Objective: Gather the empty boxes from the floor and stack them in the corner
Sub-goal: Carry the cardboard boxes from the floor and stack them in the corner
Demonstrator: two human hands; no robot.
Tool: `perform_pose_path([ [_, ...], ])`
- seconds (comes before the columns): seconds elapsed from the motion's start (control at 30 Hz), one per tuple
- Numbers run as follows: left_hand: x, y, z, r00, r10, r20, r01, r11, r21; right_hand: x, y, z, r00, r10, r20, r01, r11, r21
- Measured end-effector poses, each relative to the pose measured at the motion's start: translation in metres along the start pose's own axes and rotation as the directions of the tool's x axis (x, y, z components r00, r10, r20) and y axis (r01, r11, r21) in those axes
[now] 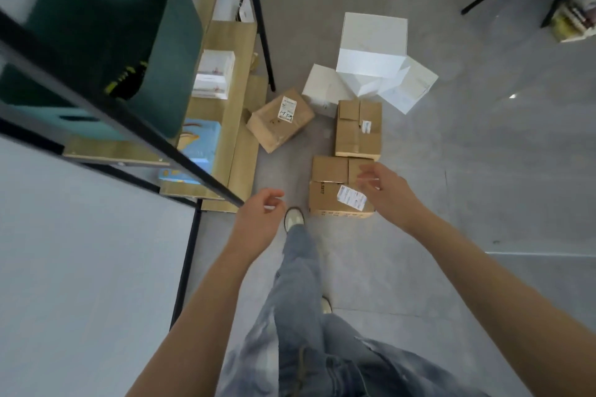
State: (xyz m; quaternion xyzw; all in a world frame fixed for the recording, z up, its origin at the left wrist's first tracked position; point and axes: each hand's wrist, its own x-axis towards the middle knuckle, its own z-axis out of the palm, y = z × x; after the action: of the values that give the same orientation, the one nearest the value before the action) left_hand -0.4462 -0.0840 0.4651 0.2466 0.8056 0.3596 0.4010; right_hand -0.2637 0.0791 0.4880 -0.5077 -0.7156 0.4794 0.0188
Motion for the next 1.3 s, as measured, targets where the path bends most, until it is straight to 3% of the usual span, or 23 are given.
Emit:
perform_pose_path([
  [0.13, 0.098, 0.035, 0.004, 0.999, -0.043, -0.022, 0.042, 0.998, -0.043, 0.094, -0.02, -0.019, 1.0, 0.021, 0.017, -0.021, 1.0, 0.008],
  [0.3, 0.222, 0.065, 0.006, 0.975, -0.21, -0.074, 0.201, 0.974, -0.106, 0.215, -0.042, -0.026, 0.997, 0.069, 0.025, -0.07, 0.997, 0.031],
  [0.43, 0.315, 0.076, 0.008, 0.899, -0.43, -0.085, 0.4, 0.884, -0.243, 0.317, -0.046, -0.024, 0.988, 0.135, 0.072, -0.136, 0.991, 0.016],
  [0.57, 0.391, 0.057, 0.021, 0.842, -0.534, -0.079, 0.486, 0.813, -0.321, 0.408, -0.034, -0.013, 0.984, 0.154, 0.095, -0.153, 0.988, -0.02],
  [0.8, 0.54, -0.022, 0.056, 0.784, -0.6, -0.157, 0.507, 0.765, -0.397, 0.586, 0.024, 0.051, 0.977, 0.172, 0.127, -0.163, 0.984, -0.075],
  [0.93, 0.616, -0.11, 0.086, 0.764, -0.615, -0.194, 0.526, 0.769, -0.364, 0.678, 0.078, 0.116, 0.97, 0.162, 0.179, -0.119, 0.966, -0.23],
  [1.1, 0.669, -0.197, 0.117, 0.736, -0.651, -0.186, 0.555, 0.737, -0.385, 0.762, 0.14, 0.193, 0.964, 0.24, 0.111, -0.22, 0.96, -0.171],
  [1.3, 0.696, -0.258, 0.143, 0.693, -0.703, -0.16, 0.577, 0.674, -0.461, 0.825, 0.185, 0.243, 0.945, 0.316, 0.084, -0.3, 0.939, -0.167],
])
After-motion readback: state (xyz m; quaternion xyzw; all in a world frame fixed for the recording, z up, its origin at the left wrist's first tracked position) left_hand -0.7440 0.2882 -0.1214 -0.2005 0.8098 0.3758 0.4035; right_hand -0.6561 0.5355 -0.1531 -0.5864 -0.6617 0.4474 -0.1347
